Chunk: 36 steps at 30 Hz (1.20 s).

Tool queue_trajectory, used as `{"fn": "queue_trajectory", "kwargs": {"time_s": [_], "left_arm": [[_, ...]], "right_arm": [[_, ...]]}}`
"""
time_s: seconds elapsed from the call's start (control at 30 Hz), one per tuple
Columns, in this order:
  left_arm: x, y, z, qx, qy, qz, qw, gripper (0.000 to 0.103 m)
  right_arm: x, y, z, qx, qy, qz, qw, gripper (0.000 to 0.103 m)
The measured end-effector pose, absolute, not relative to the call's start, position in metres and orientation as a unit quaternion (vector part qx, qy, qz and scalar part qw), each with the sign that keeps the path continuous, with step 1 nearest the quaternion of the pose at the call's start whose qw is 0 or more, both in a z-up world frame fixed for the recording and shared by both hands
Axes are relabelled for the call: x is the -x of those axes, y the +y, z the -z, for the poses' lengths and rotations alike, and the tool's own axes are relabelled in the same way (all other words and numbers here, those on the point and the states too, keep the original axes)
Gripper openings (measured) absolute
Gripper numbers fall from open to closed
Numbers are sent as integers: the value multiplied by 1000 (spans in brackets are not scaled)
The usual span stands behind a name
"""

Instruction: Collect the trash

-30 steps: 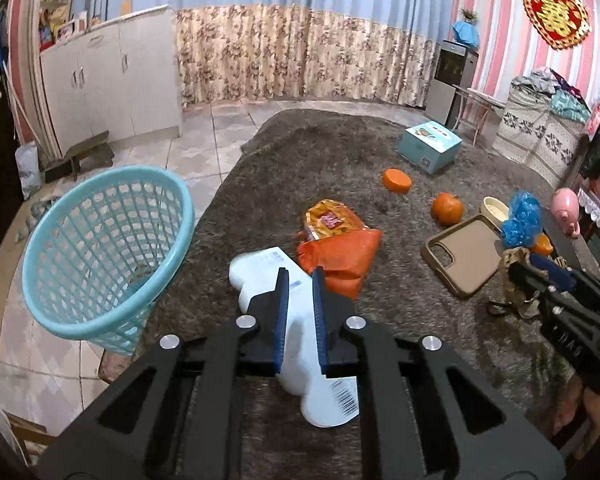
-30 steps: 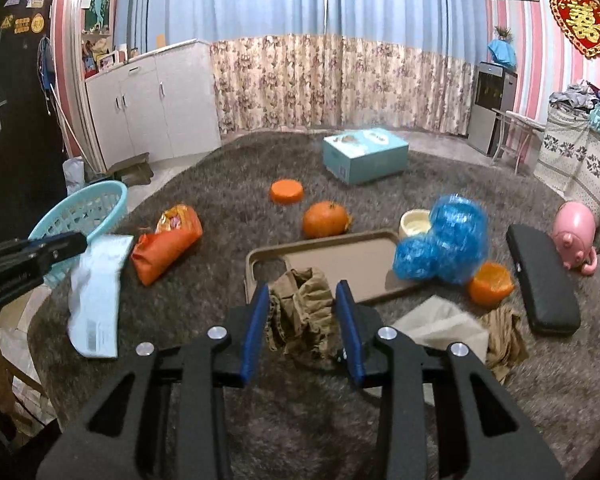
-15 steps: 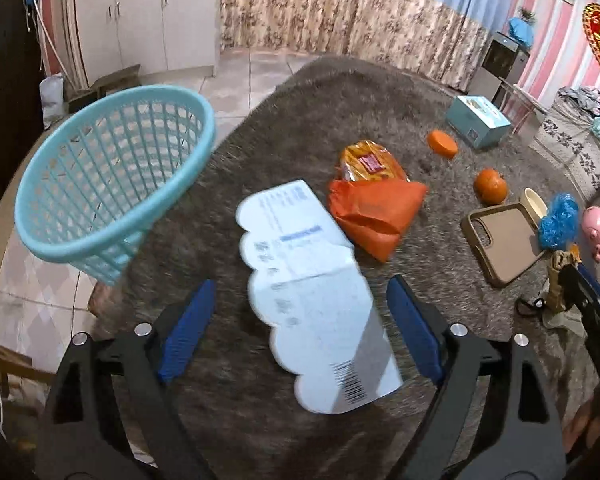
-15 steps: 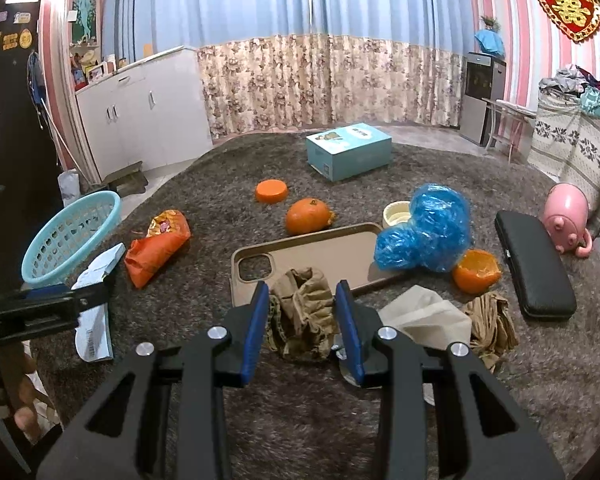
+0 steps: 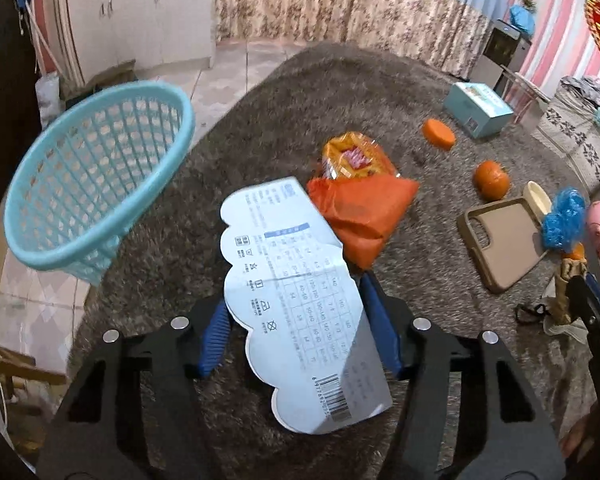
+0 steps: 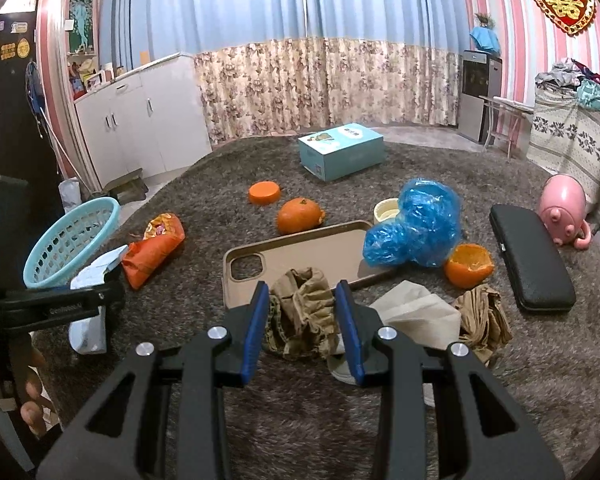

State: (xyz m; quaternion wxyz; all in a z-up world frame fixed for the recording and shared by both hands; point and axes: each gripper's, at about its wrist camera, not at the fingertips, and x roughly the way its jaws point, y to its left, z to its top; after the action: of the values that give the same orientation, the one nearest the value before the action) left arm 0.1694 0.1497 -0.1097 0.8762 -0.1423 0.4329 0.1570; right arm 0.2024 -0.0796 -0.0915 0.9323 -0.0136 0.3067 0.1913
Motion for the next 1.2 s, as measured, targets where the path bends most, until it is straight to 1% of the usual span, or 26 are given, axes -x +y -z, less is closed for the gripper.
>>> {"fn": "queue_trajectory", "kwargs": {"time_s": [0.07, 0.1, 0.13, 0.17, 0.2, 0.33, 0.47, 0.53, 0.7, 0.87, 0.97, 1.03, 1.07, 1.1, 1.13, 1.2], "left_arm": [[-166, 145, 99, 127, 414, -150, 889, 58], [-164, 142, 93, 118, 404, -147, 895, 53], [-162, 139, 88, 105, 393, -143, 902, 45], [-160, 135, 81, 90, 380, -139, 910, 28], [-160, 133, 76, 78, 374, -132, 915, 7], [-159, 135, 61, 59, 351, -120, 927, 5], [-155, 151, 53, 80, 343, -106, 930, 3], [-153, 157, 51, 88, 339, -102, 931, 0], [-152, 169, 49, 103, 334, -87, 933, 0], [-151, 173, 42, 84, 327, -87, 937, 0], [-155, 171, 47, 75, 341, -81, 933, 0], [-155, 166, 54, 66, 348, -80, 932, 21], [-156, 163, 60, 61, 354, -83, 930, 50], [-155, 160, 65, 57, 356, -89, 928, 66], [-156, 158, 69, 54, 359, -91, 927, 69], [-161, 155, 82, 54, 378, -85, 920, 72]], "right_arm": [[-202, -79, 90, 17, 302, -190, 934, 35], [-202, -78, 88, 18, 300, -190, 935, 35], [-202, -77, 87, 18, 298, -190, 935, 35], [-203, -75, 85, 20, 295, -191, 936, 35], [-203, -73, 83, 22, 292, -192, 937, 35], [-206, -64, 75, 29, 281, -198, 938, 35], [-208, -60, 72, 31, 278, -197, 940, 35], [-208, -62, 73, 30, 279, -195, 940, 35], [-209, -66, 78, 30, 286, -188, 939, 35], [-212, -71, 80, 25, 286, -183, 940, 35], [-213, -72, 81, 22, 287, -184, 940, 35], [-214, -73, 83, 20, 289, -185, 939, 35], [-214, -73, 84, 19, 290, -185, 939, 35], [-214, -74, 85, 18, 292, -184, 938, 35], [-215, -75, 86, 17, 293, -183, 938, 35], [-216, -78, 89, 13, 296, -182, 938, 35]]}}
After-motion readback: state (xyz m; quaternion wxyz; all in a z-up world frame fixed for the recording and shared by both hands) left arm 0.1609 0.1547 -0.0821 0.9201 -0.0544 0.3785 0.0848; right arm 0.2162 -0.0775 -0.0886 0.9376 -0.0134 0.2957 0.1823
